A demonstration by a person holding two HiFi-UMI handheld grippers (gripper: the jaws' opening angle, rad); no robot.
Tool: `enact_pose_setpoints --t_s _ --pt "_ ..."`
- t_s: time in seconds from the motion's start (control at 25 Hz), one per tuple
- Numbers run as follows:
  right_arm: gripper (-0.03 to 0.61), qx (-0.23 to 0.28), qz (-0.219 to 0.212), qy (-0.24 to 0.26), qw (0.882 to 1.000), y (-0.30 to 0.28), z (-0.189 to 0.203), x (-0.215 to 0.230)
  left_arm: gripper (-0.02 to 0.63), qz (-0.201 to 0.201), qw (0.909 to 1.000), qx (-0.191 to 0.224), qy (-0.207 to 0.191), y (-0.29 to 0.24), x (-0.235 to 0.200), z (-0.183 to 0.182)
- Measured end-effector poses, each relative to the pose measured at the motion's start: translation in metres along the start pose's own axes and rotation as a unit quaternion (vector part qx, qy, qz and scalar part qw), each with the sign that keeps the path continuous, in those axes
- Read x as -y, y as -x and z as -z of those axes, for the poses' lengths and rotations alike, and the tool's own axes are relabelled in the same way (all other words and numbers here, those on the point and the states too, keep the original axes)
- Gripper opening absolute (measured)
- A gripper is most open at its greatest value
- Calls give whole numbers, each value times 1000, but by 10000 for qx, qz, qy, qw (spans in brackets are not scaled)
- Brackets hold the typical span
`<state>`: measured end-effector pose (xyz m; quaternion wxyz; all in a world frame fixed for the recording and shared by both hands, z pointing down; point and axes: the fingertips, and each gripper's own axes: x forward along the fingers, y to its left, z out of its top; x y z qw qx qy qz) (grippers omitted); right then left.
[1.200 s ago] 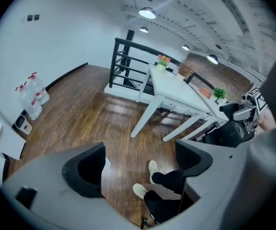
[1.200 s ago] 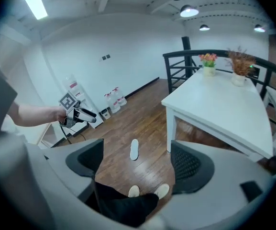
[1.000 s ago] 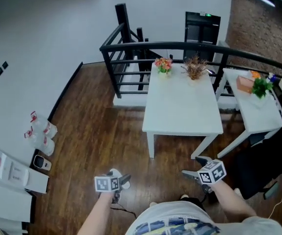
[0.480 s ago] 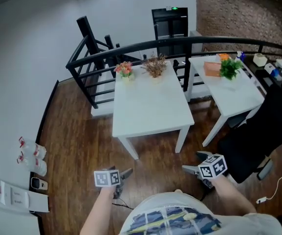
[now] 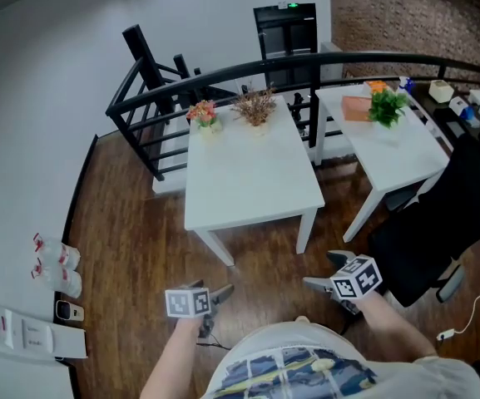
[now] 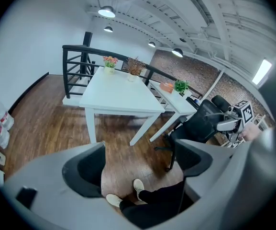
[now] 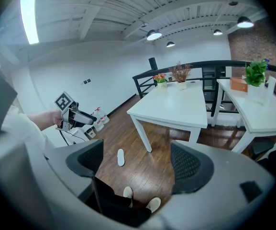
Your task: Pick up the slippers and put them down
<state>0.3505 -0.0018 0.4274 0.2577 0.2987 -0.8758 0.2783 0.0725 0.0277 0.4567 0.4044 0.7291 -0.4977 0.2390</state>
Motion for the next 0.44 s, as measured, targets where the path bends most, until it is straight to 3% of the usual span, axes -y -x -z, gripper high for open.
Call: enact_pose_setpoints --t_s 0.44 --pt "437 -49 7 41 10000 4 4 7 459 -128 9999 31 94 1 -2 10"
